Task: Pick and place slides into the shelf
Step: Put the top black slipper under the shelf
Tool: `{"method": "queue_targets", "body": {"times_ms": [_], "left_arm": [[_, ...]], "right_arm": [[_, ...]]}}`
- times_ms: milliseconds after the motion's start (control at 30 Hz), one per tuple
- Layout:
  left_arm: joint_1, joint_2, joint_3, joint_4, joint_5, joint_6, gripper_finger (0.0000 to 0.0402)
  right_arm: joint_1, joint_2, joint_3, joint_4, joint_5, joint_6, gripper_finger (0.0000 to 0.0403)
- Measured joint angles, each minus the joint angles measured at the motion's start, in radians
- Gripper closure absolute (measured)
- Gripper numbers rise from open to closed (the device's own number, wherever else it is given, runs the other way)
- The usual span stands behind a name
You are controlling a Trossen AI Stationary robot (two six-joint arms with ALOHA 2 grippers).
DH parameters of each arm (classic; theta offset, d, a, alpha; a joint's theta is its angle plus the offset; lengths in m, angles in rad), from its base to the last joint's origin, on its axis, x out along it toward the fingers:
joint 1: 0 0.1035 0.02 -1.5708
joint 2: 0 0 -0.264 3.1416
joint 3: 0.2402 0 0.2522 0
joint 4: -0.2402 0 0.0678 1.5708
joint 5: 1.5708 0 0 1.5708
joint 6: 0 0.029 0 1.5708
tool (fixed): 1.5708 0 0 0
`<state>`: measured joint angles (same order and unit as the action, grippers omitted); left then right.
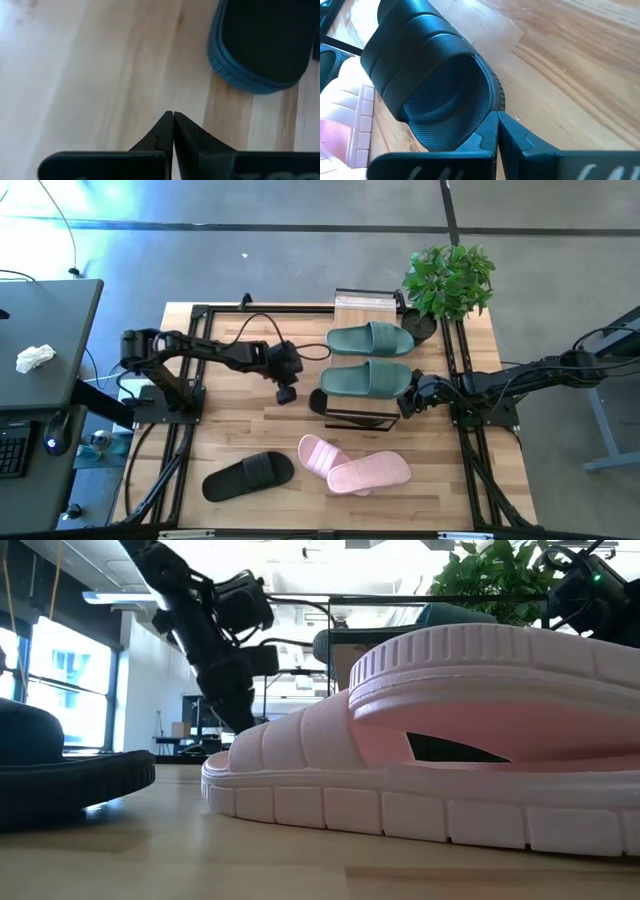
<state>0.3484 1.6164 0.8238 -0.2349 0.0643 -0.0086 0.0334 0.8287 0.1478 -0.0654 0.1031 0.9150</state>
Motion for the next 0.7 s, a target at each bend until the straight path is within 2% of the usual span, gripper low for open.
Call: {"method": "queue_targets", "body": {"times_ms": [300,467,700], "left_arm": [[-0.030,0.107,-0.001,0.110,0.058,-0.094,0.0401],[-0.062,0.124,0.000,0.188,0.095,-0.139,0.0401],[-0.112,0.124,-0.001,0.232,0.081,-0.190,0.0401]], "right_arm": [[0.000,0.000,0.000,0.002,0.013,-0.004,0.0403],[0.000,0.000,0.000,0.000,0.013,-0.004,0.0403],[0.000,0.000,0.000,-0.011,0.016,-0.005,0.0403]]}}
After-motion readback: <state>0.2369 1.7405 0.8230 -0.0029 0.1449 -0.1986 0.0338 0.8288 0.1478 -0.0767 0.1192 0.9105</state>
